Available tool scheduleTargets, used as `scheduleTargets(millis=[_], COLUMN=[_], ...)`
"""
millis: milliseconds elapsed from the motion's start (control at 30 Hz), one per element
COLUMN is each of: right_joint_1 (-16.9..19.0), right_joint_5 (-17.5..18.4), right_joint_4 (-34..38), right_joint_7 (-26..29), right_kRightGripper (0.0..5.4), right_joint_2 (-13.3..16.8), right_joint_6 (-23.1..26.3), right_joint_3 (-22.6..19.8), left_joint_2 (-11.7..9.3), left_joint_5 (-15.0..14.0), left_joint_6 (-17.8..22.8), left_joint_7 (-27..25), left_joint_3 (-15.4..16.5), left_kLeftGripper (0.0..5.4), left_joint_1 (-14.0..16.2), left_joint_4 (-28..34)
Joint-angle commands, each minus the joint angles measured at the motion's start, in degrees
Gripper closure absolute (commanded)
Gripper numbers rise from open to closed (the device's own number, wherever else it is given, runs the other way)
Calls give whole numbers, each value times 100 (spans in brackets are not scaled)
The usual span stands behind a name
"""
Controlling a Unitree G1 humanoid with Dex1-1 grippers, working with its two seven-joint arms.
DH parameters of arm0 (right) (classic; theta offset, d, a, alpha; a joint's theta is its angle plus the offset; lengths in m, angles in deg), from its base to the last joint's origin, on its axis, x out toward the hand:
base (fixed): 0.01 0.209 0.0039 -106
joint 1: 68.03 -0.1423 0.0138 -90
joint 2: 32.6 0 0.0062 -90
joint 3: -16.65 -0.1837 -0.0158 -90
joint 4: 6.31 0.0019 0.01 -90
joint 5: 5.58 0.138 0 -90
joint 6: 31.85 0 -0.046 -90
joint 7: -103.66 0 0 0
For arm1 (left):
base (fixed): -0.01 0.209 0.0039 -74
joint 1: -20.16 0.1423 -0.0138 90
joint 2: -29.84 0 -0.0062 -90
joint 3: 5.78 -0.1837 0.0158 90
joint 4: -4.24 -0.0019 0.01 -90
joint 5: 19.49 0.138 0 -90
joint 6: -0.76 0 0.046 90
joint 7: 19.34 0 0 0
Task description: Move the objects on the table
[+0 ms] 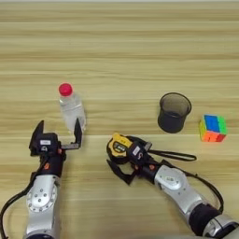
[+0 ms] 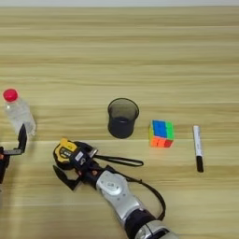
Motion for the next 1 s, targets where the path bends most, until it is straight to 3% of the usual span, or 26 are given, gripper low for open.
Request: scheduleTargets(millis=[33, 600, 867, 1000], right_joint_1=[288, 668, 680, 619], right_joint_5=[-3, 183, 157, 126], right_joint_4=[341, 1968, 2740, 2899], right_joint_7=[-60, -363, -889, -1406], right_kRightGripper=[3, 3, 3, 3], right_joint_2=[-552, -228, -42, 21], right_joint_6=[-114, -402, -418, -370], right_joint_3=[100, 70, -325, -784], left_joint_2=[-7, 19, 16, 16], left_joint_5=[36, 36, 31, 32], left_joint_6=[61, 31, 33, 36], left_joint_7=[42, 61, 59, 61], left_joint_3=[-23, -32, -32, -34], left_kLeftGripper=[0, 0, 0, 0], left_joint_1=[44, 47, 42, 43], left_joint_4=[52, 11, 10, 19])
